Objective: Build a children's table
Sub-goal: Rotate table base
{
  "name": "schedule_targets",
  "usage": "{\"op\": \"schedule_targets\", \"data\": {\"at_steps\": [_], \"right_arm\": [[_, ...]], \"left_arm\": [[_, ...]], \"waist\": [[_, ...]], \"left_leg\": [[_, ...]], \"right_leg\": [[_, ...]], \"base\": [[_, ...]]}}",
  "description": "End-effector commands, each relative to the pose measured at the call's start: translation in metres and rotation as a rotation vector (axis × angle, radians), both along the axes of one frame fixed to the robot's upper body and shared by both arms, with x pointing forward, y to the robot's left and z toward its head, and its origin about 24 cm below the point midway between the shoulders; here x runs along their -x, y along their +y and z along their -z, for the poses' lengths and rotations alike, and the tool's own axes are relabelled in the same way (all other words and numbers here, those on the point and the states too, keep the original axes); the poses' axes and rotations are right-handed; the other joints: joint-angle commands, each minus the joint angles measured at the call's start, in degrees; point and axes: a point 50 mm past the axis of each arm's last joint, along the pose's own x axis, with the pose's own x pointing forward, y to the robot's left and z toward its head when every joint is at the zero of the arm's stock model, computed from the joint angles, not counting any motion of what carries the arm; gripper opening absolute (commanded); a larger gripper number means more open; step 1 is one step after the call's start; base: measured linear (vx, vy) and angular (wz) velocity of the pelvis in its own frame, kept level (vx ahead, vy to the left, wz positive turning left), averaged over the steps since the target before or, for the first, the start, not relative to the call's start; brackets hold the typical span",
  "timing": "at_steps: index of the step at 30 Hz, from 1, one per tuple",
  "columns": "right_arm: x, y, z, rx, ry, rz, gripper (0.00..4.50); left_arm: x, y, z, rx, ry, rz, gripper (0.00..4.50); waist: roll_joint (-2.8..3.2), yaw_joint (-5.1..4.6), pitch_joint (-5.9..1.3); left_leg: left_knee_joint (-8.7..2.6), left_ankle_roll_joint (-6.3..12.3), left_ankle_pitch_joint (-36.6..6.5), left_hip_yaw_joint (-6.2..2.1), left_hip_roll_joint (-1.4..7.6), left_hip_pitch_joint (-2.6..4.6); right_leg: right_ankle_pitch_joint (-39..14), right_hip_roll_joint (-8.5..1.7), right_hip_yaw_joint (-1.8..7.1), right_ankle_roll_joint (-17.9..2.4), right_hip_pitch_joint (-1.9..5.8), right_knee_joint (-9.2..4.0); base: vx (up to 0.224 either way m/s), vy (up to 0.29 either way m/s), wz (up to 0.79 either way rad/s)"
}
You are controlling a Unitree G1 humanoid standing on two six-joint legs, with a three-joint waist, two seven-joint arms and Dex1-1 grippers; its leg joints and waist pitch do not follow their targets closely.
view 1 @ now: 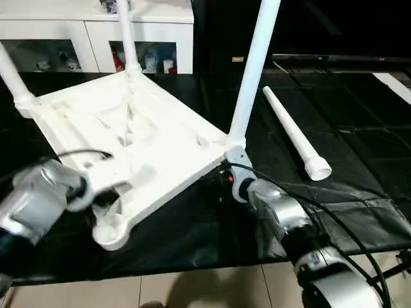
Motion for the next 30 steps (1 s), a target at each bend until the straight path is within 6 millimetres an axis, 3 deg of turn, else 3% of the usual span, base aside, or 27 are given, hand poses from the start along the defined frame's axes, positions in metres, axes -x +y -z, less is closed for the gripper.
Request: {"op": "schedule_targets", "data": {"at_steps": [1,4,11,15,18,19,22,23,24,25,28,30], "right_arm": [[-0.006,0.000,-0.006,-0.017,-0.021,0.023,4.50],[-0.008,0.002,-0.007,-0.019,-0.023,0.025,4.50],[-0.009,0.002,-0.006,-0.013,-0.029,0.023,4.50],[-0.011,-0.001,-0.006,-0.003,-0.035,0.037,4.50],[-0.012,-0.003,-0.006,-0.002,-0.036,0.043,4.50],[-0.013,-0.007,-0.006,0.003,-0.038,0.059,4.50],[-0.015,-0.013,-0.006,0.009,-0.045,0.076,4.50],[-0.016,-0.015,-0.007,0.012,-0.050,0.082,4.50],[-0.017,-0.018,-0.010,0.016,-0.064,0.087,4.50],[-0.019,-0.022,-0.013,0.017,-0.076,0.091,4.50],[-0.027,-0.035,-0.026,0.000,-0.099,0.128,4.50],[-0.034,-0.046,-0.037,-0.006,-0.118,0.162,4.50]], "left_arm": [[0.018,-0.030,0.018,0.126,0.163,0.140,0.03],[0.023,-0.056,0.016,0.271,0.198,0.210,0.03],[0.010,-0.083,0.015,0.329,0.118,0.247,0.03],[-0.026,-0.095,0.015,0.354,-0.116,0.118,0.03],[-0.034,-0.098,0.015,0.363,-0.170,0.087,0.03],[-0.046,-0.102,0.017,0.381,-0.238,0.027,0.03],[-0.056,-0.105,0.021,0.362,-0.303,-0.003,0.03],[-0.058,-0.105,0.021,0.360,-0.319,-0.009,0.03],[-0.059,-0.107,0.019,0.381,-0.328,-0.018,0.03],[-0.060,-0.108,0.016,0.408,-0.331,-0.024,0.03],[-0.058,-0.110,0.004,0.501,-0.340,-0.020,0.03],[-0.054,-0.110,-0.004,0.571,-0.338,-0.009,0.03]], "waist": [[1.10,-0.45,-3.51],[0.92,-0.59,-3.62],[0.45,-1.53,-3.69],[0.42,-1.77,-3.75],[0.24,-1.81,-3.91],[0.48,-1.79,-3.98],[0.24,-1.50,-4.19],[0.28,-1.36,-4.23],[0.69,-1.34,-4.27],[0.43,-1.38,-4.36],[0.36,-1.40,-4.54],[0.38,-1.31,-4.95]], "left_leg": [[-4.79,-2.90,-13.3,-2.09,3.97,0.98],[-4.75,-3.21,-12.7,-1.97,3.91,0.93],[-4.33,-1.48,-10.8,-1.74,3.45,0.40],[-4.03,-0.73,-11.2,-1.59,3.24,0.61],[-4.18,-0.51,-11.0,-1.84,3.43,0.32],[-4.02,-0.30,-10.7,-1.70,3.36,0.52],[-4.04,0.18,-9.5,-1.79,3.45,0.26],[-3.89,0.53,-9.1,-1.63,3.35,0.51],[-3.90,0.57,-8.7,-1.69,3.42,0.46],[-3.86,0.80,-8.0,-1.65,3.48,0.29],[-3.63,1.55,-6.3,-1.53,3.50,0.20],[-3.35,2.91,-2.8,-1.52,3.68,-0.08]], "right_leg": [[-16.3,-5.77,4.73,-9.9,2.56,-4.17],[-15.9,-5.65,4.83,-10.0,2.76,-4.06],[-16.3,-5.44,4.84,-9.5,3.10,-4.37],[-17.3,-5.12,4.62,-9.0,2.92,-4.80],[-16.9,-5.18,4.55,-8.8,3.16,-4.56],[-16.1,-5.16,4.57,-9.0,3.00,-4.58],[-14.1,-5.27,4.53,-9.4,3.31,-4.29],[-13.5,-5.16,4.48,-9.3,3.11,-4.47],[-12.4,-5.23,4.55,-9.6,3.16,-4.25],[-10.8,-5.20,4.49,-10.1,3.28,-4.06],[-7.7,-5.33,4.53,-11.5,3.43,-3.64],[-1.5,-5.27,4.48,-13.8,3.52,-2.61]], "base": [[0.000,0.000,0.00],[0.000,0.000,0.00],[0.000,0.000,0.00],[0.000,0.000,0.00],[0.000,0.000,0.00],[0.000,0.000,0.00],[0.000,0.000,0.00],[0.000,0.000,0.00],[0.000,0.000,0.00],[0.000,0.000,0.00],[0.000,0.000,0.00],[0.000,0.000,0.00]]}}
